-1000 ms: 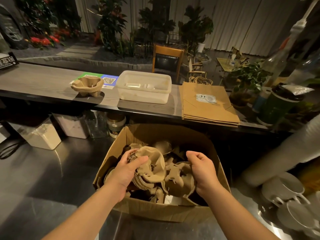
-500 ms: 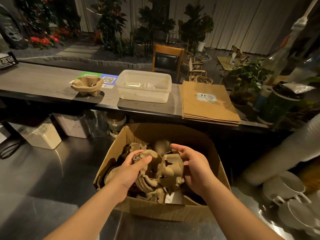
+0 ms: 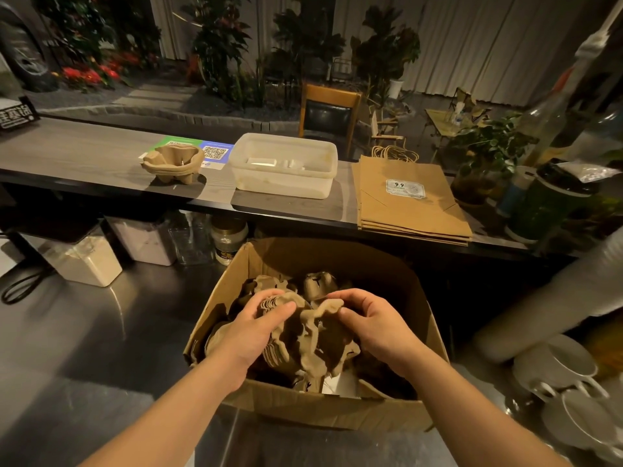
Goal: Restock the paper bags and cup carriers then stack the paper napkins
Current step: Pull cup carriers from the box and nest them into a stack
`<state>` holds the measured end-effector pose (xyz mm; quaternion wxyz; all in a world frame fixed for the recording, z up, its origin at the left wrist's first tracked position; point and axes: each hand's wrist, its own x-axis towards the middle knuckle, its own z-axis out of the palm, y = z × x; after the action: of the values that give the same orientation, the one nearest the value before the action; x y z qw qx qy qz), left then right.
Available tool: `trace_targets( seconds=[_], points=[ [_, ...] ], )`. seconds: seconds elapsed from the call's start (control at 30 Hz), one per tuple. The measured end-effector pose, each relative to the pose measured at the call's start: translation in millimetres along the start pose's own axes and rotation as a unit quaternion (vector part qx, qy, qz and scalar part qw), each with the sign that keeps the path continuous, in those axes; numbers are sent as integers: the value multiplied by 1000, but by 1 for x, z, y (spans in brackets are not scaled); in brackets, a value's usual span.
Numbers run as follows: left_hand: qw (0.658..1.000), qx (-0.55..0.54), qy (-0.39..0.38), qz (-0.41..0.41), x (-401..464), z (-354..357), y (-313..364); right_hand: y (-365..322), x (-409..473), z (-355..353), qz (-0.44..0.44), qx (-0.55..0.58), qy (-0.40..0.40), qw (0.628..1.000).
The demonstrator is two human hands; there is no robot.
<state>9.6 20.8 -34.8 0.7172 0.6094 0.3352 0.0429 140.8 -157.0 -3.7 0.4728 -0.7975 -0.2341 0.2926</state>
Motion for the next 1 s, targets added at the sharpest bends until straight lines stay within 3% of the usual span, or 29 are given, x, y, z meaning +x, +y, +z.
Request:
trace_targets(
  seconds=[0.3,0.53,0.77,0.87,1.0],
  points=[
    [993,-100,-49,29,-11,12,5,0,5,31,-36,-83,137,986],
    [986,-136,-96,18,-14,20,0,8,5,53,-69,-28,82,994],
    [995,-86,-38,14,-8,15,4,26,18,49,-18,5,10,1000],
    [995,-101,-12,6,0,2,3,36,31,34,19,18,91,996],
    [993,-120,15,-2,5,-10,-2,57,55,16,38,-115,154,981]
  ],
)
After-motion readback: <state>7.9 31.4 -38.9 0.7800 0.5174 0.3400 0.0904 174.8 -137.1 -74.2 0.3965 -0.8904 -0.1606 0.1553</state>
